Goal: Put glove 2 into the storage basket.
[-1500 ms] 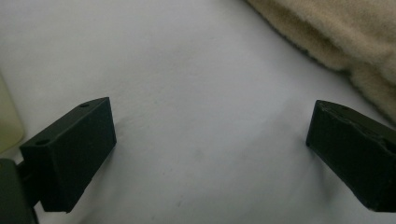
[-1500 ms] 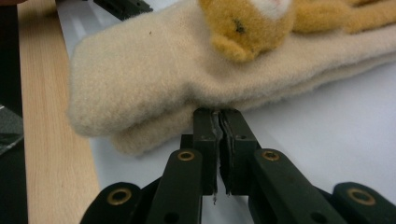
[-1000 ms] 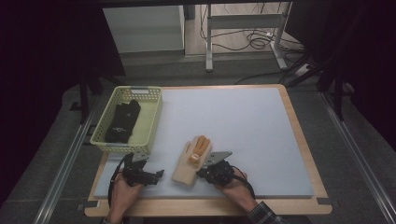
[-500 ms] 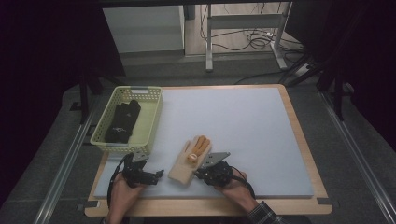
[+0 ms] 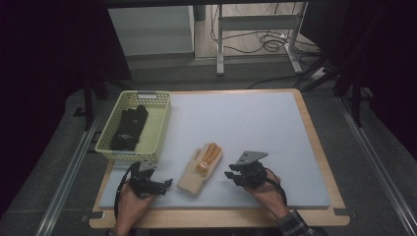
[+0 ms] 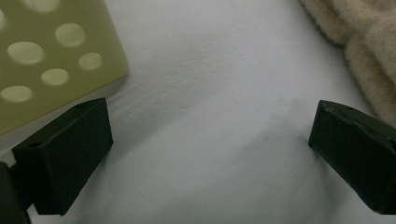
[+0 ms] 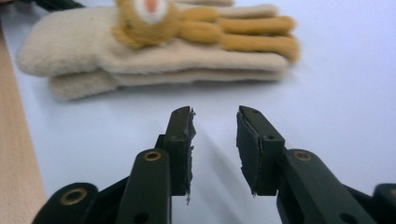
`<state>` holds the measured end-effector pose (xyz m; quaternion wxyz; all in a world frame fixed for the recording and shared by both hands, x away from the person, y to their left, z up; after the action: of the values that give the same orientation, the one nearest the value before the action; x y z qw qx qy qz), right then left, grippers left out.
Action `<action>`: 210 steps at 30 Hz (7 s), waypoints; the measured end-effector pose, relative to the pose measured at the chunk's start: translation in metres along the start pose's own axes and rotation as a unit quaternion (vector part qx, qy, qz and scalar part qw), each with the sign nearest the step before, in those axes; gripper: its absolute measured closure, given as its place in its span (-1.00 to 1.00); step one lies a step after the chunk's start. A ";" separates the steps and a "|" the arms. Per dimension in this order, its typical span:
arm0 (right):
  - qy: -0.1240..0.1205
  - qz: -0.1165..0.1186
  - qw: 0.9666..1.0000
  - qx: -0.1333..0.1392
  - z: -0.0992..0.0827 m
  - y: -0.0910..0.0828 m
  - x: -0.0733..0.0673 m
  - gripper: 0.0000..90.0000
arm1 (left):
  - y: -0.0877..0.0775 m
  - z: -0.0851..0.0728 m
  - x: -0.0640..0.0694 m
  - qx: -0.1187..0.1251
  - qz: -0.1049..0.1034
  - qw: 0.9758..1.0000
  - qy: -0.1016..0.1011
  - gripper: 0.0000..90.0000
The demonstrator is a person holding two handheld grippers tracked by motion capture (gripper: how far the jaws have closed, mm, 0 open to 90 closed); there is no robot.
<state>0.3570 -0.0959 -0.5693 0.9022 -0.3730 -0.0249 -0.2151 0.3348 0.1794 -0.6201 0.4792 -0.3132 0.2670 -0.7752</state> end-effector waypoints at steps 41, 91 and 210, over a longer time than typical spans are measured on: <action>0.100 -0.129 0.985 -0.049 -0.096 -0.047 0.075 -0.47 | -0.003 0.001 0.000 0.001 0.003 1.000 -0.008 -0.93; 0.098 -0.136 0.984 -0.051 -0.097 -0.047 0.075 -0.51 | 0.046 0.043 0.118 -0.103 -0.025 0.992 0.071 -0.12; 0.098 -0.134 0.985 -0.049 -0.097 -0.047 0.075 -0.53 | 0.047 0.154 -0.118 -0.145 0.166 0.973 -0.064 0.77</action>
<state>0.3946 -0.2191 -0.5927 0.8437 -0.3876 0.0246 -0.3707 0.5166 0.2511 -0.5788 0.5668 -0.3795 0.3940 -0.6160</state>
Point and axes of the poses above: each handheld gripper's, and its own axes: y roughly forward along the jaws, z roughly out of its top, x roughly to its right, the point moved 9 cm from there along y, roughly forward along the jaws, and after that the axes turned 15 degrees about -y, right-handed, at the moved point
